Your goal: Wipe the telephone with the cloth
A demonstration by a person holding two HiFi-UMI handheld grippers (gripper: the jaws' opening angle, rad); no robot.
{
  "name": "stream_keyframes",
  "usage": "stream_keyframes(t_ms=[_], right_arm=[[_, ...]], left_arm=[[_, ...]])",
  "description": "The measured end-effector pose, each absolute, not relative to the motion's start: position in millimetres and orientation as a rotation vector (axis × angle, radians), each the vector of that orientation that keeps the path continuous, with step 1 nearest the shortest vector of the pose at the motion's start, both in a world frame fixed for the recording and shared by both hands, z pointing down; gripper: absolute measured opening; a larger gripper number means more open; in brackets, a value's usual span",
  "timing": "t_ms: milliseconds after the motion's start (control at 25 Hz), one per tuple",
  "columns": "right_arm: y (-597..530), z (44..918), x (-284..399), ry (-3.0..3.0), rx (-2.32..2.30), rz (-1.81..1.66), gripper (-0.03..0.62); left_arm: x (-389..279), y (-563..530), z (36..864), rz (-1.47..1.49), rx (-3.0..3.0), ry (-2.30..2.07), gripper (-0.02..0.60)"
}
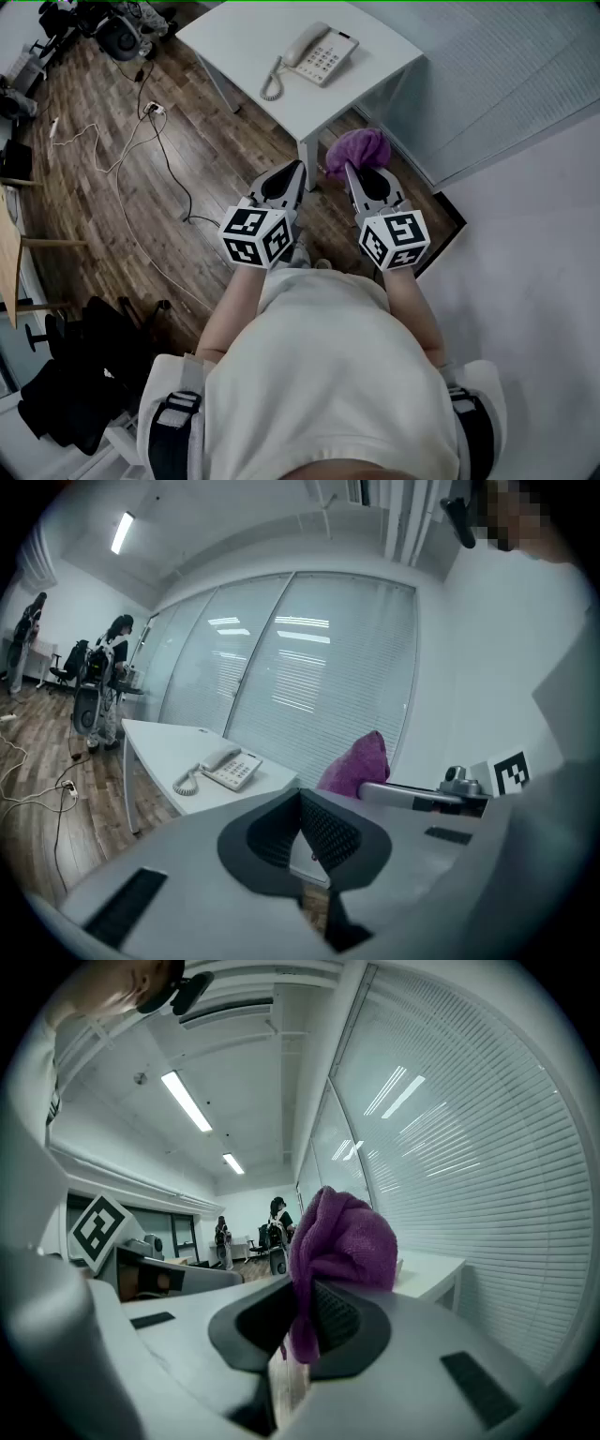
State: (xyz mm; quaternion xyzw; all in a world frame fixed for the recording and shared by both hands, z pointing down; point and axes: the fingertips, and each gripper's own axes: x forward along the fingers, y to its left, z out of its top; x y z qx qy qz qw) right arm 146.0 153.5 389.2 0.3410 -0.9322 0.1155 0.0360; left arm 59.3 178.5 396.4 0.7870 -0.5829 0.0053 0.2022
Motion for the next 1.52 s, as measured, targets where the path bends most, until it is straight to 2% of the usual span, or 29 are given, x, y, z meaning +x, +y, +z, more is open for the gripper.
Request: stream_keyframes(t_ms=[880,1520], right_arm=[[159,380,160,-2.897,1.023,0.359,0.044],[82,391,141,-2.859,1.030,0.358,0.044]], left_arm=[[70,184,400,-0.015,2.142,-1.638,0.020],[44,108,413,-0.042,2.114,-1.618,0.020]])
